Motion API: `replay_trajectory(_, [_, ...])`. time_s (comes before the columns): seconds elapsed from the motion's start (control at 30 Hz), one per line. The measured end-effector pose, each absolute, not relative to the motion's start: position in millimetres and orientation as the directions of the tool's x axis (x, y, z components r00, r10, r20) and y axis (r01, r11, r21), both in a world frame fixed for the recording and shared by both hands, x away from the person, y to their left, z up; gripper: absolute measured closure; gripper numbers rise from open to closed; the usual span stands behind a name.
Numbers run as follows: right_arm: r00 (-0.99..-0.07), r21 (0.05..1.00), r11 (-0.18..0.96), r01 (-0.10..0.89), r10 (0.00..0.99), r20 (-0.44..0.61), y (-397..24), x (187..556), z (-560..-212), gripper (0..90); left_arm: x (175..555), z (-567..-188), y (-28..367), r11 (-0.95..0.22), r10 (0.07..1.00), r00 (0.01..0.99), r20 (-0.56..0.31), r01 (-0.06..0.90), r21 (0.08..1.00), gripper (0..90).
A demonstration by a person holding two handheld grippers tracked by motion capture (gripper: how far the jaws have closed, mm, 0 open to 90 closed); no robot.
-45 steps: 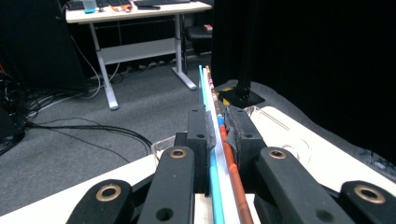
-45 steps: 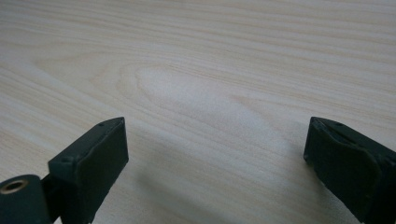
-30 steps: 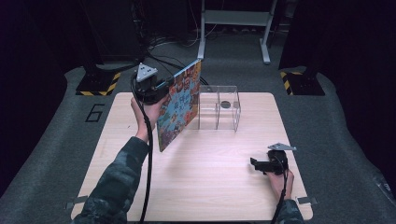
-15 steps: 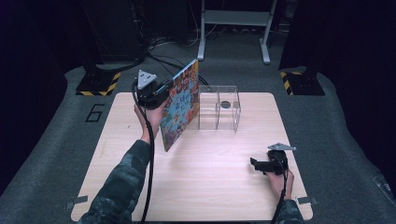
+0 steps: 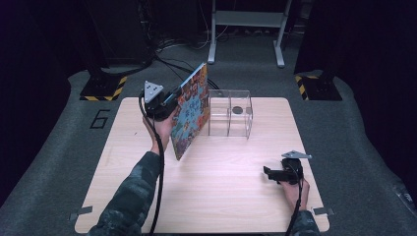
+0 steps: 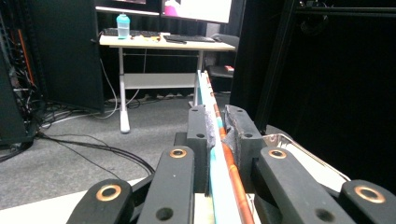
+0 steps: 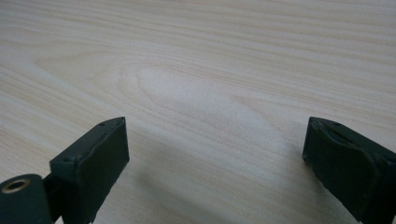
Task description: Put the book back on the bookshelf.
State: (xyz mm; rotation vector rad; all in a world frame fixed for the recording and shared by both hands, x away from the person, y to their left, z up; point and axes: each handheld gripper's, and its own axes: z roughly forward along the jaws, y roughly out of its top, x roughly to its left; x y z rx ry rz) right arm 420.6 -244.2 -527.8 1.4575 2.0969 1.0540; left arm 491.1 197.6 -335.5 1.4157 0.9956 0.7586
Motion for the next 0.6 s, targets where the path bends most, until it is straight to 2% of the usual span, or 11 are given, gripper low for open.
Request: replay_trajectory(0.6, [-0.382,0.750,0.179,0.637,0.918,0.105,-242.3,420.3,-527.8,6.6,484.1,-355.2,212.7,0.134,0.894,0.409,-0.183,0.146,0.980,80.6])
